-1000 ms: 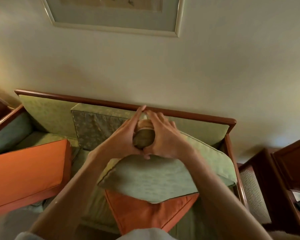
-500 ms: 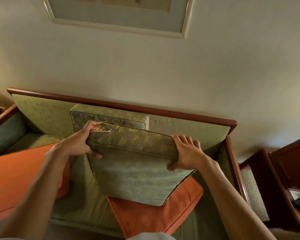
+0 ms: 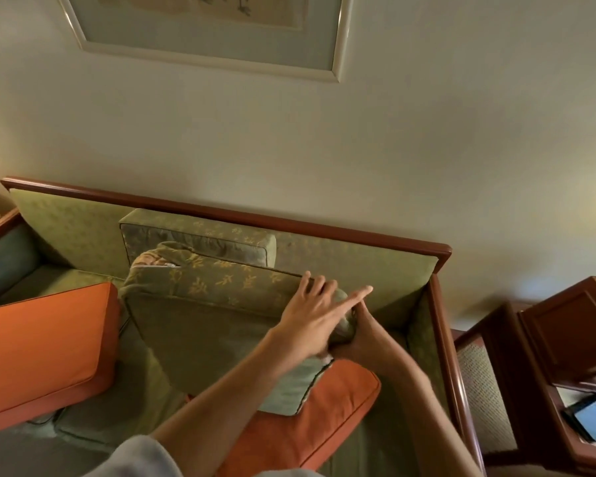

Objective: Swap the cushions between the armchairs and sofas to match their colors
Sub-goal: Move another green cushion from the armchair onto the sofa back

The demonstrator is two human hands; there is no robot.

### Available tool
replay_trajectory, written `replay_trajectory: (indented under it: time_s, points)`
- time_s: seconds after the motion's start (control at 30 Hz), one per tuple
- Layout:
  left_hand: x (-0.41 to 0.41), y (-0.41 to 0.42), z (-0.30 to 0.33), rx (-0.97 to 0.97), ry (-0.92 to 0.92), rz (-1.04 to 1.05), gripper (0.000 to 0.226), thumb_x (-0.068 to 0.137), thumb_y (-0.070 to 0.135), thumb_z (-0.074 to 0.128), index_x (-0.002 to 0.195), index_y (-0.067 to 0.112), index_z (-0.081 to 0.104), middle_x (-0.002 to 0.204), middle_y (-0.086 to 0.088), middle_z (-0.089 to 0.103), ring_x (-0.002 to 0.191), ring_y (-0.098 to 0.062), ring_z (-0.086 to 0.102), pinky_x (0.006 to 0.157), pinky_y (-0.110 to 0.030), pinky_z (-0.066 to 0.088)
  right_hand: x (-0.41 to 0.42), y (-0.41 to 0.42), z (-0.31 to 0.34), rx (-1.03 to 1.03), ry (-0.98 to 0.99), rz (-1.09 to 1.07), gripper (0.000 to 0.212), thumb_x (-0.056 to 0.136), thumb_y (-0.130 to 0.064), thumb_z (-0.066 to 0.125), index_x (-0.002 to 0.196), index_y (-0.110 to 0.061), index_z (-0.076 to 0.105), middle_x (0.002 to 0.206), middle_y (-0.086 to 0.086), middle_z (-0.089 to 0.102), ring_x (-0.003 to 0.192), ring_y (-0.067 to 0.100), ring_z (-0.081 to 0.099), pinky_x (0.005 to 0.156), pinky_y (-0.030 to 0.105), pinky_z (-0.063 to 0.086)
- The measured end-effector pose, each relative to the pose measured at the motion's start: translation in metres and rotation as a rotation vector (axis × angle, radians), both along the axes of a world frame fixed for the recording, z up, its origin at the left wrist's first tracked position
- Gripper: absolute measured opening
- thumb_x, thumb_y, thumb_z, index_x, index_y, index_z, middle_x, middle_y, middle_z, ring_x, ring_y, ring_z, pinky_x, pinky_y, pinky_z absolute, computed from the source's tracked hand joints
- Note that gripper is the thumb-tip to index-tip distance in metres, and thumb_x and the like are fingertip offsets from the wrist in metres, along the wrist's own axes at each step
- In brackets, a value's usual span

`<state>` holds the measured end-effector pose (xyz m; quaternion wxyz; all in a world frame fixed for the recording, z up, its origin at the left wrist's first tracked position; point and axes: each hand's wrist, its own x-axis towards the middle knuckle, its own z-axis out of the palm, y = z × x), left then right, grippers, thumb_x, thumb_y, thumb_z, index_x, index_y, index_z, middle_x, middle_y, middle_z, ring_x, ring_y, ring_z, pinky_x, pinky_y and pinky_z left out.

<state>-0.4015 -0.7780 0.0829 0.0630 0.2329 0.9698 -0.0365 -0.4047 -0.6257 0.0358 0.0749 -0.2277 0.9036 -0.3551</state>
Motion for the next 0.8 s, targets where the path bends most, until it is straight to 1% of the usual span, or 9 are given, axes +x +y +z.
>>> replay_trajectory:
  time_s: [0.07,0.13,0.2,0.3,0.43,0.53,0.63,0.7,0.8]
  points:
    - [-0.004,-0.001,0.0,0.014,0.023,-0.031,0.139,0.066,0.045,0.089,0.156,0.032,-0.015,0.153,-0.019,0.031,0.14,-0.036,0.029,0.12,-0.058,0.014,0.014,0.015,-0.02,-0.141,-0.055,-0.15,0.093,0.054,-0.039,0.097,0.127,-0.037,0.041,0.124,0.0,0.064,0.115,0.018,0.063,0.096,0.05,0.052]
    - [-0.001,-0.004,0.0,0.01,0.064,-0.053,0.132,0.067,0.043,0.087,0.158,0.031,-0.007,0.148,-0.015,0.036,0.135,-0.032,0.033,0.118,-0.055,0.02,0.019,0.015,-0.026,-0.287,-0.192,-0.211,0.088,0.057,-0.033,0.095,0.125,-0.034,0.04,0.117,0.002,0.065,0.108,0.021,0.066,0.089,0.054,0.054]
    - [0.004,-0.009,0.003,0.031,0.103,-0.062,0.116,0.071,0.036,0.083,0.159,0.028,0.007,0.142,-0.01,0.042,0.13,-0.027,0.037,0.115,-0.049,0.024,0.017,0.005,-0.016,-0.355,-0.224,-0.204,0.085,0.057,-0.02,0.092,0.124,-0.026,0.041,0.113,0.006,0.064,0.104,0.025,0.066,0.085,0.056,0.053]
    - [0.006,-0.024,0.016,0.097,0.141,-0.045,0.102,0.07,0.035,0.081,0.154,0.028,0.024,0.133,-0.002,0.047,0.123,-0.021,0.04,0.11,-0.042,0.028,0.014,-0.008,0.004,-0.421,-0.201,-0.179,0.079,0.053,-0.011,0.085,0.124,-0.016,0.049,0.112,0.004,0.066,0.103,0.021,0.066,0.089,0.051,0.053]
    - [0.016,-0.059,0.048,0.226,0.122,0.009,0.117,0.055,0.053,0.09,0.152,0.037,0.026,0.129,0.009,0.05,0.12,-0.013,0.043,0.106,-0.038,0.031,0.016,-0.035,0.051,-0.445,-0.155,-0.061,0.072,0.053,-0.018,0.081,0.119,-0.017,0.052,0.107,0.002,0.064,0.096,0.016,0.064,0.082,0.038,0.054]
    - [0.03,-0.095,0.084,0.429,0.135,0.086,0.129,0.047,0.057,0.093,0.154,0.044,0.021,0.142,0.009,0.048,0.127,-0.014,0.042,0.108,-0.039,0.032,0.016,-0.065,0.093,-0.431,-0.08,-0.017,0.056,0.053,-0.021,0.08,0.099,-0.027,0.048,0.097,0.005,0.06,0.08,0.015,0.056,0.066,0.03,0.047]
    - [0.045,-0.136,0.1,0.654,0.144,0.161,0.132,0.048,0.056,0.094,0.154,0.048,0.017,0.149,0.011,0.043,0.134,-0.011,0.039,0.112,-0.039,0.033,0.016,-0.101,0.125,-0.344,-0.019,0.078,0.058,0.053,-0.016,0.084,0.096,-0.023,0.045,0.093,0.001,0.056,0.077,0.017,0.051,0.061,0.025,0.04]
    - [0.053,-0.162,0.084,0.771,0.121,0.211,0.13,0.052,0.056,0.094,0.155,0.05,0.014,0.149,0.011,0.042,0.136,-0.01,0.039,0.111,-0.039,0.037,0.01,-0.128,0.124,-0.197,-0.014,0.161,0.062,0.052,-0.022,0.085,0.098,-0.022,0.043,0.096,0.0,0.056,0.081,0.019,0.053,0.062,0.031,0.043]
    - [0.061,-0.195,0.037,0.827,0.089,0.257,0.127,0.057,0.051,0.094,0.156,0.049,0.013,0.149,0.01,0.041,0.136,-0.015,0.043,0.108,-0.045,0.044,0.007,-0.165,0.094,-0.039,-0.131,0.22,0.067,0.056,-0.027,0.084,0.106,-0.025,0.039,0.1,-0.003,0.055,0.089,0.022,0.056,0.075,0.044,0.052]
